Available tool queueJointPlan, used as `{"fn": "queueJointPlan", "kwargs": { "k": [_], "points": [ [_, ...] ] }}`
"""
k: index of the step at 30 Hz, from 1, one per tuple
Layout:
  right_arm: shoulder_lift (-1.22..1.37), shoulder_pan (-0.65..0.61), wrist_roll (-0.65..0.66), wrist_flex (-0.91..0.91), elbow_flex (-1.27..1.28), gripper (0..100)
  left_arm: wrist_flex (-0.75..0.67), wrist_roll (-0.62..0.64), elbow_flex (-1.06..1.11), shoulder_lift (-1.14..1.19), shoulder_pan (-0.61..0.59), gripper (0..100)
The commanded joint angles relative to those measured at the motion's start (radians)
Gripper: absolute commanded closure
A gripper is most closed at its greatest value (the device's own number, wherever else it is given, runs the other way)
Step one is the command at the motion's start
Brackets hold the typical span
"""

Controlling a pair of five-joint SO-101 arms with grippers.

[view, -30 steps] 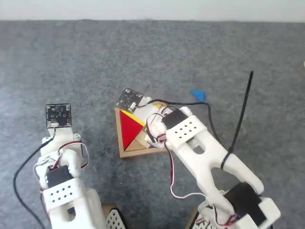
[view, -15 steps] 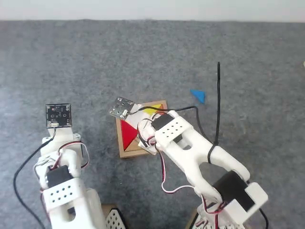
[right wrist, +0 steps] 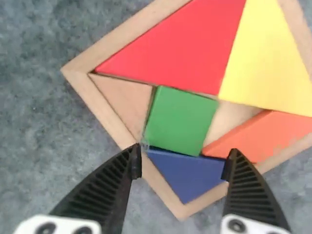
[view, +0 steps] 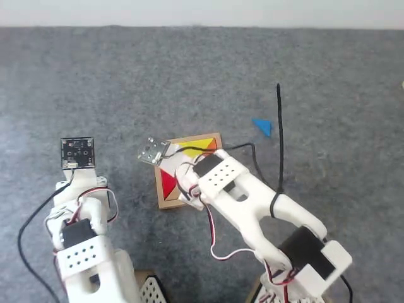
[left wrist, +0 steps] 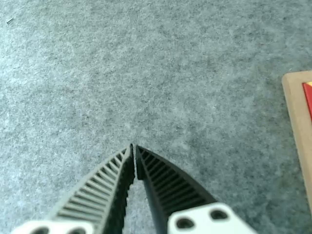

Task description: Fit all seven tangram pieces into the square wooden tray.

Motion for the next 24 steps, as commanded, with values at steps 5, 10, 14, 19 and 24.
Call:
{"fn": "queueJointPlan", "kwargs": {
  "k": [5,10,14,19,24],
  "points": [
    [-0.015,0.211,-0.003,0.105,-0.172,81.2,-0.015,0.008,-0.038,0.003,-0.008,99],
    [0.01,0.17,-0.006,0.065,-0.143,99.2,-0.015,0.006,-0.038,0.003,-0.008,99],
    [0.071,0.081,-0.009,-0.002,-0.118,94.3,-0.015,0.008,-0.039,0.003,-0.008,99],
    [0.17,0.033,-0.009,-0.067,-0.118,95.8,-0.015,0.008,-0.039,0.003,-0.008,99],
    [0.189,0.041,-0.005,-0.024,-0.163,95.8,-0.015,0.006,-0.039,0.003,-0.009,99]
  ]
}}
